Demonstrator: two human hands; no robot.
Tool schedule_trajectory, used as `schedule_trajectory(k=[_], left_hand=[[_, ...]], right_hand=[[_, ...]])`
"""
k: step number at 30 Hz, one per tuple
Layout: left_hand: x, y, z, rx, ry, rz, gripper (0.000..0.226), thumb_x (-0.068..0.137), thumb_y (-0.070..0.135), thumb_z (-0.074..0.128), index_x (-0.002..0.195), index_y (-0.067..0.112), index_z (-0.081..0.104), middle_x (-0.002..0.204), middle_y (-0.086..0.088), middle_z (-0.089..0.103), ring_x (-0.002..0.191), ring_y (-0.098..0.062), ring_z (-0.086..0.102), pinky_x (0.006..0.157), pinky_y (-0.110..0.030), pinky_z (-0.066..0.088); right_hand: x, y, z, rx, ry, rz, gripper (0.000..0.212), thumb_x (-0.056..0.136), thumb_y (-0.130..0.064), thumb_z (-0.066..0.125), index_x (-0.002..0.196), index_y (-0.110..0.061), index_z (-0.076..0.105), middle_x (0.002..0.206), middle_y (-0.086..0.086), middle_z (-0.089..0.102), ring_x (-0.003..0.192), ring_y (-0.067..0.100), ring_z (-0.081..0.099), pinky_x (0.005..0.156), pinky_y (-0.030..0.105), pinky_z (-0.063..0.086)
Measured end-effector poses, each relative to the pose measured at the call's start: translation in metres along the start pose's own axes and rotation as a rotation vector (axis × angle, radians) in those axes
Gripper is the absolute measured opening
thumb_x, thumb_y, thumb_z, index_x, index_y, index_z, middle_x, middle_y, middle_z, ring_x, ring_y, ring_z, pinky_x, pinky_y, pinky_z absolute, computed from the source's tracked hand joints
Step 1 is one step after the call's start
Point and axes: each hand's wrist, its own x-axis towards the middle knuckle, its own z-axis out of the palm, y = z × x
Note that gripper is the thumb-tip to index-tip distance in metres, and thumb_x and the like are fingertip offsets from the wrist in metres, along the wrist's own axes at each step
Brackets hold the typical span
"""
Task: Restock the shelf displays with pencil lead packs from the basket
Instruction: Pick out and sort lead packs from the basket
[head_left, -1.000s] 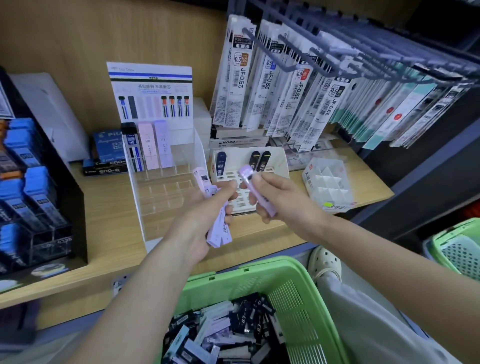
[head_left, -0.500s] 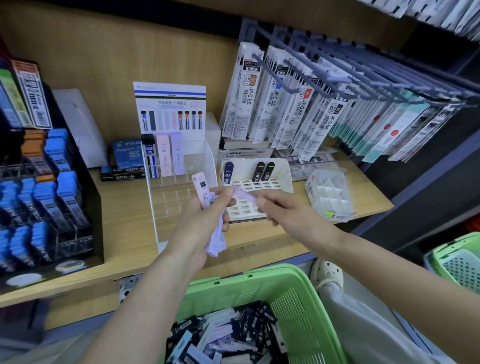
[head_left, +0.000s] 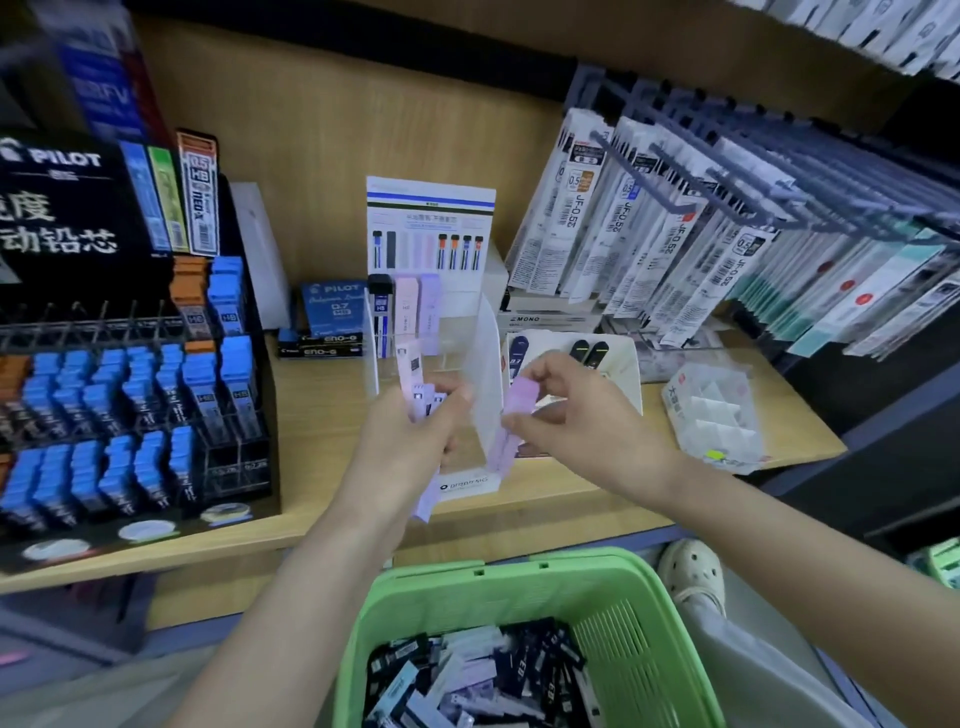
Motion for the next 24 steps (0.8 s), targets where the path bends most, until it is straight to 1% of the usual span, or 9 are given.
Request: schedule_trajectory(k=[1, 3, 6, 9, 12, 16, 20, 22, 24], left_hand=[[0.002, 0.000, -0.005, -0.006, 0.032, 0.004, 0.010, 0.092, 0.019, 0.060, 0.082, 0.020, 0.061, 0.065, 0.003, 0.055, 0.053, -0.007, 0.046, 0.056, -0.020, 0.041], [0.006, 0.002, -0.013, -0.016, 0.079, 0.006, 0.016, 0.093, 0.020, 0.058, 0.077, 0.019, 0.058, 0.063, 0.003, 0.052, 0.052, -0.006, 0.045, 0.056, -0.022, 0.040], [0.007, 0.007, -0.022, -0.059, 0.102, 0.000, 0.018, 0.094, 0.019, 0.055, 0.077, 0.017, 0.055, 0.061, 0.004, 0.049, 0.041, 0.002, 0.044, 0.047, -0.013, 0.039], [0.009, 0.008, -0.031, -0.071, 0.118, -0.014, 0.017, 0.094, 0.020, 0.055, 0.078, 0.015, 0.054, 0.062, 0.003, 0.050, 0.039, 0.004, 0.043, 0.043, -0.011, 0.039], [0.011, 0.007, -0.039, -0.080, 0.129, -0.029, 0.016, 0.094, 0.021, 0.055, 0.080, 0.014, 0.054, 0.062, 0.002, 0.050, 0.040, 0.001, 0.043, 0.044, -0.013, 0.040], [0.012, 0.006, -0.048, -0.098, 0.138, -0.019, 0.014, 0.094, 0.023, 0.056, 0.082, 0.015, 0.056, 0.063, 0.005, 0.054, 0.052, -0.006, 0.045, 0.049, -0.016, 0.043], [0.014, 0.006, -0.053, -0.124, 0.152, -0.023, 0.012, 0.094, 0.023, 0.056, 0.089, 0.012, 0.056, 0.065, 0.004, 0.055, 0.051, -0.005, 0.046, 0.048, -0.014, 0.044], [0.014, 0.006, -0.054, -0.126, 0.159, -0.021, 0.013, 0.094, 0.024, 0.056, 0.090, 0.012, 0.056, 0.066, 0.004, 0.055, 0.051, -0.004, 0.046, 0.047, -0.013, 0.044], [0.015, 0.006, -0.055, -0.130, 0.166, -0.023, 0.013, 0.094, 0.025, 0.056, 0.088, 0.012, 0.056, 0.067, 0.004, 0.055, 0.051, -0.004, 0.047, 0.047, -0.013, 0.045]], right_hand=[[0.007, -0.004, -0.001, 0.032, 0.038, -0.008, 0.021, 0.085, -0.009, 0.065, 0.085, -0.022, 0.049, 0.085, 0.000, 0.064, 0.070, 0.022, 0.067, 0.076, 0.049, 0.054], [0.024, -0.013, -0.004, 0.092, 0.129, -0.065, 0.021, 0.087, -0.009, 0.063, 0.086, -0.023, 0.048, 0.087, 0.006, 0.066, 0.073, 0.023, 0.066, 0.077, 0.042, 0.055], [0.052, -0.025, -0.003, 0.163, 0.250, -0.162, 0.009, 0.092, -0.011, 0.058, 0.093, -0.017, 0.051, 0.089, 0.007, 0.066, 0.078, 0.018, 0.064, 0.072, 0.027, 0.057], [0.078, -0.031, 0.007, 0.192, 0.314, -0.223, 0.007, 0.093, -0.010, 0.056, 0.093, -0.016, 0.053, 0.085, -0.001, 0.058, 0.081, 0.020, 0.063, 0.075, 0.032, 0.057], [0.099, -0.031, 0.019, 0.140, 0.320, -0.274, 0.021, 0.089, -0.010, 0.059, 0.083, -0.028, 0.052, 0.082, -0.006, 0.058, 0.083, 0.021, 0.061, 0.081, 0.040, 0.053], [0.112, -0.025, 0.033, 0.071, 0.264, -0.282, 0.021, 0.087, -0.005, 0.061, 0.083, -0.023, 0.052, 0.082, -0.004, 0.057, 0.074, 0.017, 0.058, 0.076, 0.033, 0.051], [0.114, -0.020, 0.040, -0.055, 0.158, -0.269, 0.018, 0.086, -0.004, 0.063, 0.090, -0.018, 0.051, 0.082, 0.007, 0.063, 0.072, 0.019, 0.061, 0.071, 0.026, 0.048], [0.113, -0.018, 0.042, -0.199, 0.163, -0.323, 0.017, 0.086, -0.003, 0.063, 0.091, -0.015, 0.053, 0.085, 0.005, 0.061, 0.075, 0.014, 0.059, 0.073, 0.029, 0.050], [0.114, -0.017, 0.042, -0.304, 0.216, -0.396, 0.014, 0.084, -0.002, 0.064, 0.093, -0.011, 0.058, 0.090, -0.001, 0.053, 0.073, -0.001, 0.053, 0.072, 0.022, 0.047]])
